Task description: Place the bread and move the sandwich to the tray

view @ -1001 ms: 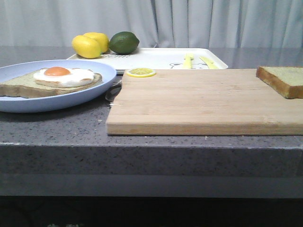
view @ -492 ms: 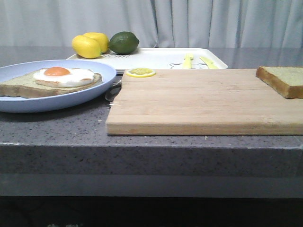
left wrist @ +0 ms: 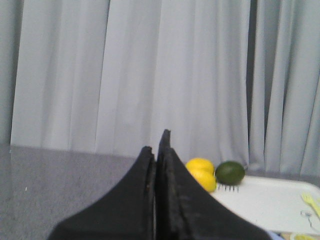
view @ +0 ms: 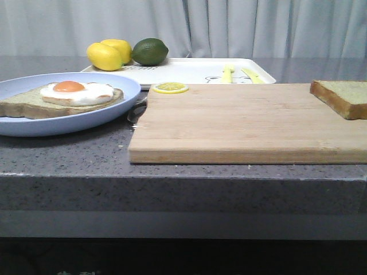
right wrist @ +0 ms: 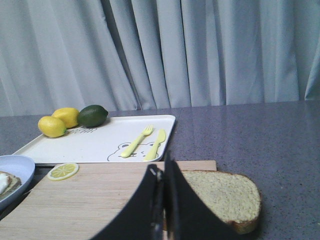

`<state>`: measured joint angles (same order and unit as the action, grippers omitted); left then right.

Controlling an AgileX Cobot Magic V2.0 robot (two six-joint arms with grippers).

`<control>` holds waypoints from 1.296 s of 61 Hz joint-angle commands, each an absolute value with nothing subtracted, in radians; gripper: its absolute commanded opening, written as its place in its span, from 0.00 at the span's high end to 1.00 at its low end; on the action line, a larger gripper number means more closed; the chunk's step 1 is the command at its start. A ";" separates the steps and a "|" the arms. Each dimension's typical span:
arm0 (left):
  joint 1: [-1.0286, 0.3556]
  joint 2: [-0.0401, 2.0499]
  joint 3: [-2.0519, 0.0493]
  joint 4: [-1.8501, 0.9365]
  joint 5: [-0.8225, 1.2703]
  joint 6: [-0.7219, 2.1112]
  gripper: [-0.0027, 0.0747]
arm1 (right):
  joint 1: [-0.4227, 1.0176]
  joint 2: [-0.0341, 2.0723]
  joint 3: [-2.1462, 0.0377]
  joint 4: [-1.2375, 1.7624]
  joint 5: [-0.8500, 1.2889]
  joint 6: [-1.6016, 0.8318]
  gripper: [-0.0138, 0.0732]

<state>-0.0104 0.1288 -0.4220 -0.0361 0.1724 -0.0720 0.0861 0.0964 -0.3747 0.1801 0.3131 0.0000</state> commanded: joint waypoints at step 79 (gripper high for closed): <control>-0.008 0.486 -0.612 -0.034 0.308 -0.079 0.16 | -0.075 0.919 -0.872 0.240 0.494 0.000 0.10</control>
<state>-0.0104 0.4747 -0.5729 -0.0320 0.3833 -0.0720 -0.0154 0.8467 -0.7846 0.2425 0.5102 0.0000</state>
